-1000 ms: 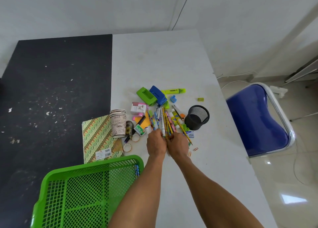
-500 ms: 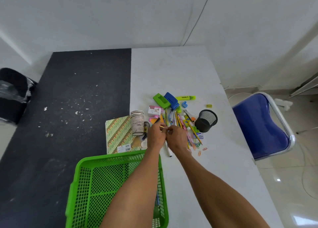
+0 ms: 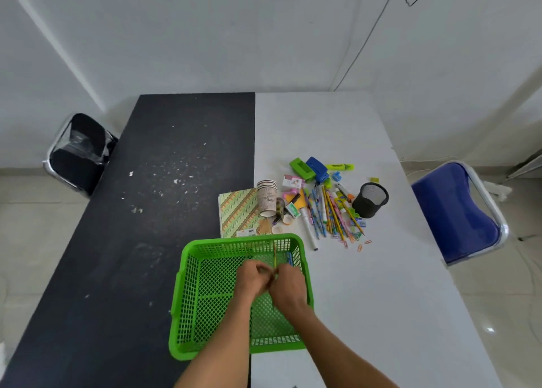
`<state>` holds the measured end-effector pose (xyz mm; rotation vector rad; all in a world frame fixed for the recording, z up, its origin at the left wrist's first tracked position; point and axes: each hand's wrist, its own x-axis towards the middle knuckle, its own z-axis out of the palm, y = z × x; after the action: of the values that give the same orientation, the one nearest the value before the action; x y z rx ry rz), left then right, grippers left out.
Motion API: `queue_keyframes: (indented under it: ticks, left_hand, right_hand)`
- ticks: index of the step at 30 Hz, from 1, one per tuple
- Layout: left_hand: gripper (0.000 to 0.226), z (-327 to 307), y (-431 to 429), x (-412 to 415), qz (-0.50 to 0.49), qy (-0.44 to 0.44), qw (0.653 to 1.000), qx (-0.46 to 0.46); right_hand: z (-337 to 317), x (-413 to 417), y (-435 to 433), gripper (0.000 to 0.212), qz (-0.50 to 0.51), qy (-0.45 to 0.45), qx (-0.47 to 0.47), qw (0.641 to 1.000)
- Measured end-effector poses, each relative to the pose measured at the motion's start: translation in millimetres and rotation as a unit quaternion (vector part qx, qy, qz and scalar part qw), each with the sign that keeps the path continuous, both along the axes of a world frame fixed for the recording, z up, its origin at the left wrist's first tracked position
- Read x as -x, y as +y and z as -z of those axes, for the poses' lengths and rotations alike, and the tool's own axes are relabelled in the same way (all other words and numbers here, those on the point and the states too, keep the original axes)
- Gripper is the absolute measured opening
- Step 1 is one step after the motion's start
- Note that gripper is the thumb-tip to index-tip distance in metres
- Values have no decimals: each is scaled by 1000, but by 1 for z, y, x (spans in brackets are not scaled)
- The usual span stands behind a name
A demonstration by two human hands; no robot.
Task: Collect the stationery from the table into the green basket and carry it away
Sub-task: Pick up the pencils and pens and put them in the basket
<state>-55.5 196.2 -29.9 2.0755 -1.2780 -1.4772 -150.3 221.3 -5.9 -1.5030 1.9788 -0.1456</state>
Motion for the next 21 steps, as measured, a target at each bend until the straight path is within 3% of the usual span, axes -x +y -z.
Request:
queue_keyframes:
  ticks: [3, 8, 15, 21]
  left_hand:
    - [13, 19, 19, 12, 26, -5, 999, -37]
    - [21, 32, 26, 37, 20, -26, 999, -19]
    - [35, 43, 14, 42, -20, -21, 999, -32]
    - [28, 40, 8, 41, 6, -15, 1000, 14]
  right_hand:
    - [17, 3, 23, 22, -16, 49, -36, 998]
    - [35, 13, 26, 27, -55, 95, -45, 993]
    - [47, 16, 13, 29, -77, 62, -44, 994]
    - [34, 22, 1, 26, -56, 20, 10, 998]
